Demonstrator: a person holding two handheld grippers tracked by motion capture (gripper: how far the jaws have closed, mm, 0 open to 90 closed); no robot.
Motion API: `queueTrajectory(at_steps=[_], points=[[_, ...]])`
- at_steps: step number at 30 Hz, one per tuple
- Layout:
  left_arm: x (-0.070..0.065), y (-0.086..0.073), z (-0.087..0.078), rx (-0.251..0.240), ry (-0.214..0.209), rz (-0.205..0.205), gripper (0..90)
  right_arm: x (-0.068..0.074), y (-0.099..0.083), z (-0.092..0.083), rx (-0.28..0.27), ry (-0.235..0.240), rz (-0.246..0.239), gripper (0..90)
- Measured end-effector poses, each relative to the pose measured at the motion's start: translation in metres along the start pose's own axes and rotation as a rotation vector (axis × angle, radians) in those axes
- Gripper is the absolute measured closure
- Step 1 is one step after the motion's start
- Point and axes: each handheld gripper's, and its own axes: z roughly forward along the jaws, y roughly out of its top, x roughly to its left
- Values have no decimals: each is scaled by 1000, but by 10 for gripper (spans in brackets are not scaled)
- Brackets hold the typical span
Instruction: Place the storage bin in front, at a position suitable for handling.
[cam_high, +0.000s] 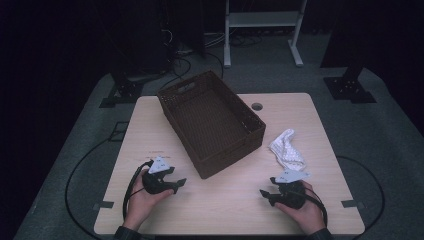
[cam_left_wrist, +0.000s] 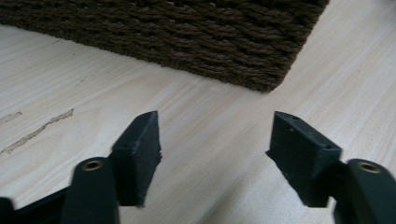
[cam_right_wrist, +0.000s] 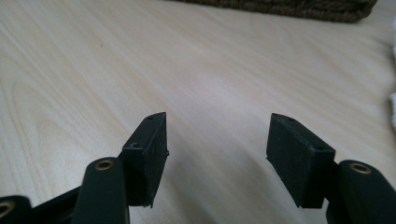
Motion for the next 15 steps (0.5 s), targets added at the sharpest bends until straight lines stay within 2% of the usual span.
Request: queueTrajectory(at_steps=[3,10,11,15], points=[[2,2,-1,-5,-9,-29,406,-6,7,-3,-17,-4,2,423],[8,8,-2,-13,1,-45,458,-20,24,-9,-44,-38,-3,501],[8,9,-1,1,3,-40,472,-21,26,-9,-43,-41,-4,518],[10,13,0,-4,7,-31,532,-29,33,-8,-41,-47,0,608]])
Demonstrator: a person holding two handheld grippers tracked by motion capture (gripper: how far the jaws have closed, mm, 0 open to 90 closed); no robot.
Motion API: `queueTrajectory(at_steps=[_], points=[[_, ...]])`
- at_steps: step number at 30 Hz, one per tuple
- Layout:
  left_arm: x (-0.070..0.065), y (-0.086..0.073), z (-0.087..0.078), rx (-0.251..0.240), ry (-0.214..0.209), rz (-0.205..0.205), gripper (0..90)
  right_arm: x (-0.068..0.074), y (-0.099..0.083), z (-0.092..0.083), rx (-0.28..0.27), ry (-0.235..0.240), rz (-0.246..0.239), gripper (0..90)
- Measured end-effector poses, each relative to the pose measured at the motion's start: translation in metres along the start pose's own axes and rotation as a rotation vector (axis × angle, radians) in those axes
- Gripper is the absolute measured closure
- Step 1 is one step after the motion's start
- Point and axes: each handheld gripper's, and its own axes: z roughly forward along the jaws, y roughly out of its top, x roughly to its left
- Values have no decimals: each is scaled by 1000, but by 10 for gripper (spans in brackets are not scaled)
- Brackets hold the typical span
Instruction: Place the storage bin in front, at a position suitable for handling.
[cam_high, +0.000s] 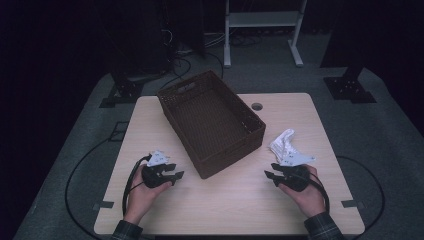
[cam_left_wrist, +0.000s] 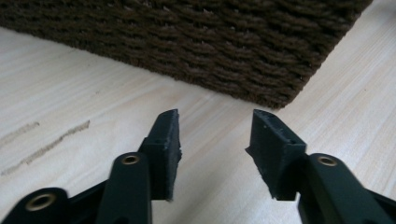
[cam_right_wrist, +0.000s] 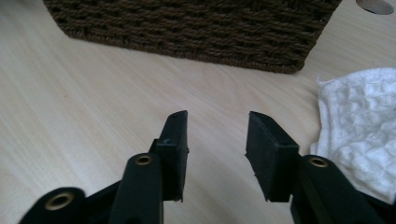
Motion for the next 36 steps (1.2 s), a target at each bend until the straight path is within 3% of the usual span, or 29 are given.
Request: queueTrajectory(at_steps=[4,7,11,17,25,36], points=[[3,3,0,4,-7,-12,638,-5,4,2,5,-2,0,667],[9,8,1,-2,-28,-38,760,-14,11,4,11,25,20,768],[13,16,3,16,-17,-20,896,-22,19,7,20,34,24,885],[19,25,7,31,6,-6,899,-35,32,10,22,43,17,896],[31,39,17,13,28,-34,896,-58,52,18,22,7,19,896],[47,48,21,-21,24,-79,894,-81,69,35,30,-21,12,896]])
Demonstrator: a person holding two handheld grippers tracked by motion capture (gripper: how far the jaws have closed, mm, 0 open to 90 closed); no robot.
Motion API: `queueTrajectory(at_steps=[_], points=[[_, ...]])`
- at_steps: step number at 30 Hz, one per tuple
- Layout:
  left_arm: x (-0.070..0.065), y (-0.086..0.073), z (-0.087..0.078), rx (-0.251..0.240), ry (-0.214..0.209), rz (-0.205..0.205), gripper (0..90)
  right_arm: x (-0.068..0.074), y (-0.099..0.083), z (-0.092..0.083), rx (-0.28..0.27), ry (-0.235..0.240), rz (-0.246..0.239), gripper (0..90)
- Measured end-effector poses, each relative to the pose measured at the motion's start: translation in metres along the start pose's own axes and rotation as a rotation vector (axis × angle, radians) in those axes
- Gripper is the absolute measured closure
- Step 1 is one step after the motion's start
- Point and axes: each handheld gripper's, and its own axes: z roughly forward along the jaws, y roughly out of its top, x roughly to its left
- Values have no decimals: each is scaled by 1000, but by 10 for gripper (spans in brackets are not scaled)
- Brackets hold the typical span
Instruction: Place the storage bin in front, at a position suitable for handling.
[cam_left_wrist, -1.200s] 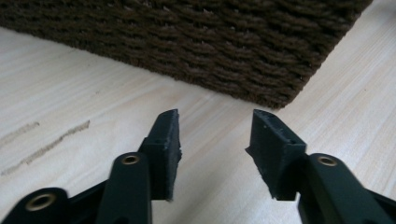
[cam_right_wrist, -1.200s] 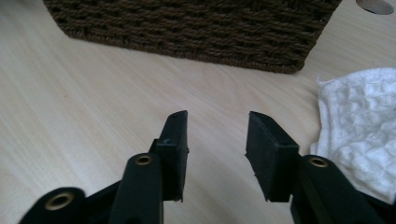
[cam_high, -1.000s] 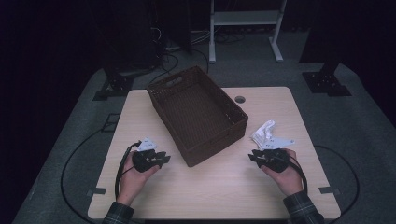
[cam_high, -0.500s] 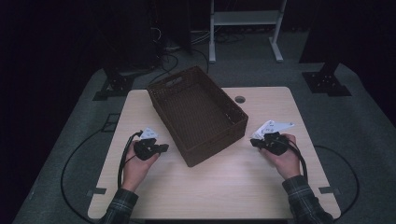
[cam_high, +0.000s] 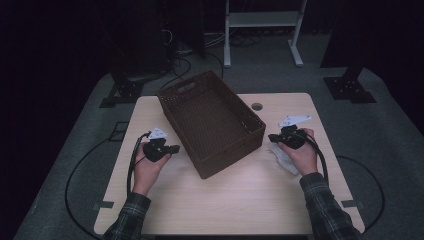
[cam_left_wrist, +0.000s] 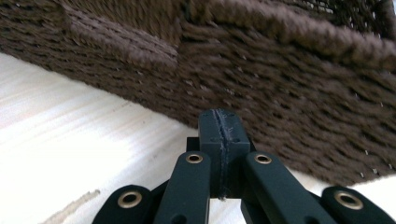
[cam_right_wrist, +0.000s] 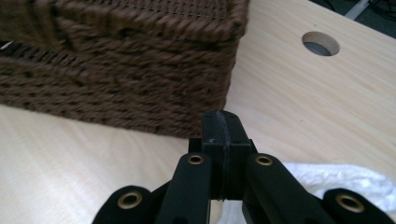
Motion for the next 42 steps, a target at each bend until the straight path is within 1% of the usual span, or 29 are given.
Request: queueTrajectory(at_steps=[2,3,4,6,7,8,9,10,12,13,15,16,19,22,26,28,33,35,39,42], points=[[2,0,3,9,2,-1,894,-4,3,2,-9,-8,8,896],[2,0,6,11,1,-7,894,-7,4,4,-3,-10,5,896],[2,1,7,19,1,1,892,-9,6,6,1,-16,-1,896],[2,4,9,25,14,11,891,-12,10,9,-6,-9,-5,895],[2,5,10,20,15,3,889,-13,11,11,-11,-7,-2,895],[3,6,12,16,19,2,888,-14,13,13,-1,0,-3,895],[4,7,14,15,30,3,886,-14,14,15,6,-6,-9,895],[4,8,16,22,38,8,886,-14,15,17,4,-1,-4,895],[5,9,21,11,26,-4,885,-15,17,21,10,5,-14,894],[5,9,21,11,26,-4,885,-15,17,21,10,5,-14,894],[4,9,25,23,27,9,884,-15,19,24,-2,21,-4,894],[3,8,26,28,24,8,881,-15,18,25,-1,23,-7,894],[2,9,28,23,23,7,870,-16,17,29,1,34,-4,895],[3,9,29,22,19,4,870,-17,17,30,-6,42,5,895],[3,9,30,18,4,-12,853,-19,15,30,-13,62,13,895],[3,10,31,26,1,-15,853,-19,16,30,-14,62,14,895],[1,13,33,40,12,6,875,-17,16,30,-11,70,12,896],[1,14,32,47,15,13,884,-16,16,30,-8,67,0,896],[2,14,32,44,15,13,895,-13,16,29,-4,72,-7,897],[3,13,30,48,15,16,896,-10,16,27,3,78,-21,896]])
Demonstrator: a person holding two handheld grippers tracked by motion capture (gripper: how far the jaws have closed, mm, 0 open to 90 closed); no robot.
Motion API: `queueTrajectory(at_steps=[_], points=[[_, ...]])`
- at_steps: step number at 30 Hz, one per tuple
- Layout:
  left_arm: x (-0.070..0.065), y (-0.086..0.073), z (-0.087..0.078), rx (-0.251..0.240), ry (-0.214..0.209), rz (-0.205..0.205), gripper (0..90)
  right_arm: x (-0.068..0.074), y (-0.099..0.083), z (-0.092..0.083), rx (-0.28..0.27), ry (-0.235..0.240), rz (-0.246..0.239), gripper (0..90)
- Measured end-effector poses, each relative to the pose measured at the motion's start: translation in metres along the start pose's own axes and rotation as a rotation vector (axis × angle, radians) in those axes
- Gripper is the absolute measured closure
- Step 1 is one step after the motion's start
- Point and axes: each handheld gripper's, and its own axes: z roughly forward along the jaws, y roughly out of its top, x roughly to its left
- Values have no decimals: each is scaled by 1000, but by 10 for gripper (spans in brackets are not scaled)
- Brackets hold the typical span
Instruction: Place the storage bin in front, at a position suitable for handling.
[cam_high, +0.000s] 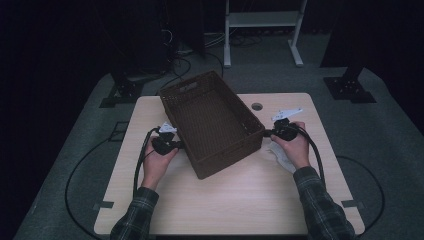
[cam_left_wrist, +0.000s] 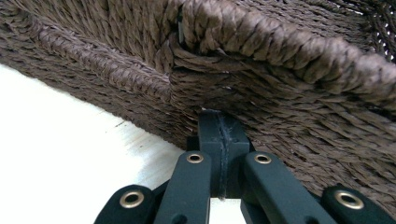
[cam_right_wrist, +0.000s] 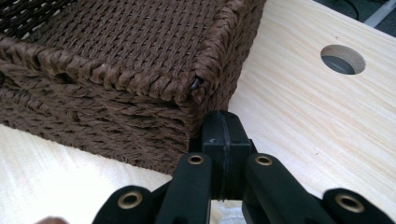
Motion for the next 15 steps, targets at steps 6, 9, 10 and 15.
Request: queueTrajectory(at_steps=[6,9,10,15], points=[[4,-2,-2,0,-6,-3,896,11,-4,-4,4,19,-11,897],[5,-3,-4,-2,-7,-6,896,17,-7,-7,-2,39,-13,897],[6,-3,-5,0,-7,-1,897,19,-7,-8,0,39,-22,897],[9,-5,-8,0,-8,-7,897,32,-11,-12,4,54,-46,897]])
